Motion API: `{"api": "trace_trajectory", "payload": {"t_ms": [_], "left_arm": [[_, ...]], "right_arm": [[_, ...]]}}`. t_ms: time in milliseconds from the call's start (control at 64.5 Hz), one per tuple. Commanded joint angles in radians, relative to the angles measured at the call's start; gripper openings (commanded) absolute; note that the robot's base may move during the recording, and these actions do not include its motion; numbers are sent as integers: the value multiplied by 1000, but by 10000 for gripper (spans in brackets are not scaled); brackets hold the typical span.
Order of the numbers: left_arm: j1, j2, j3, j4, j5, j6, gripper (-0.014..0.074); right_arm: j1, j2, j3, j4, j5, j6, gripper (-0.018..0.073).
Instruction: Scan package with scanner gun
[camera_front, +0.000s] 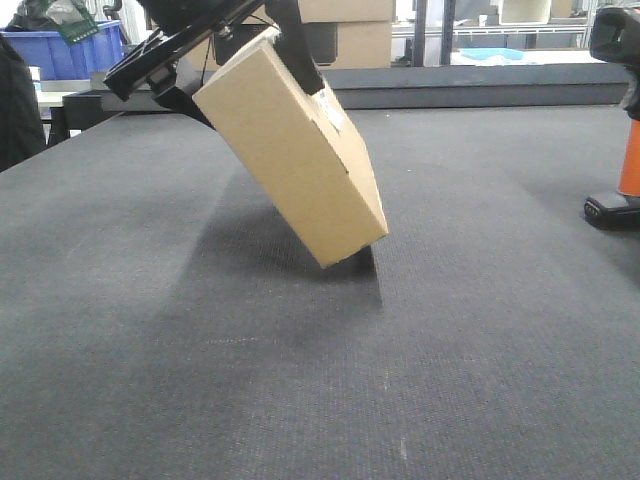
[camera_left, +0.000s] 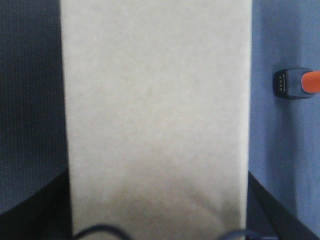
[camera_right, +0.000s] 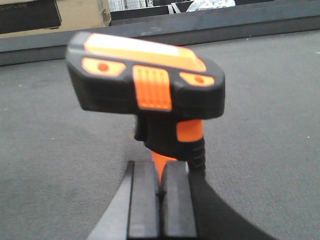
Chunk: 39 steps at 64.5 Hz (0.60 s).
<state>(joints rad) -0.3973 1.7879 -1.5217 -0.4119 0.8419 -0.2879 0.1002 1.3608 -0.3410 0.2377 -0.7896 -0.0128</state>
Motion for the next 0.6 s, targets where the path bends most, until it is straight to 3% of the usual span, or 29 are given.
{"api": "trace_trajectory", "payload": {"t_ms": [0,496,589], "left_arm": [[-5,-5,-8,-8,-14,-1,-111],[-5,-5,-8,-2,-12,-1,-111],[-5,-5,-8,-2,-12,-1,-111]], "right_arm": [[-16,33,3,-6,-57,4,-165],[-40,63,3,-6,-70,4,-165],[-67,64,3,-57,-85,4,-165]]}}
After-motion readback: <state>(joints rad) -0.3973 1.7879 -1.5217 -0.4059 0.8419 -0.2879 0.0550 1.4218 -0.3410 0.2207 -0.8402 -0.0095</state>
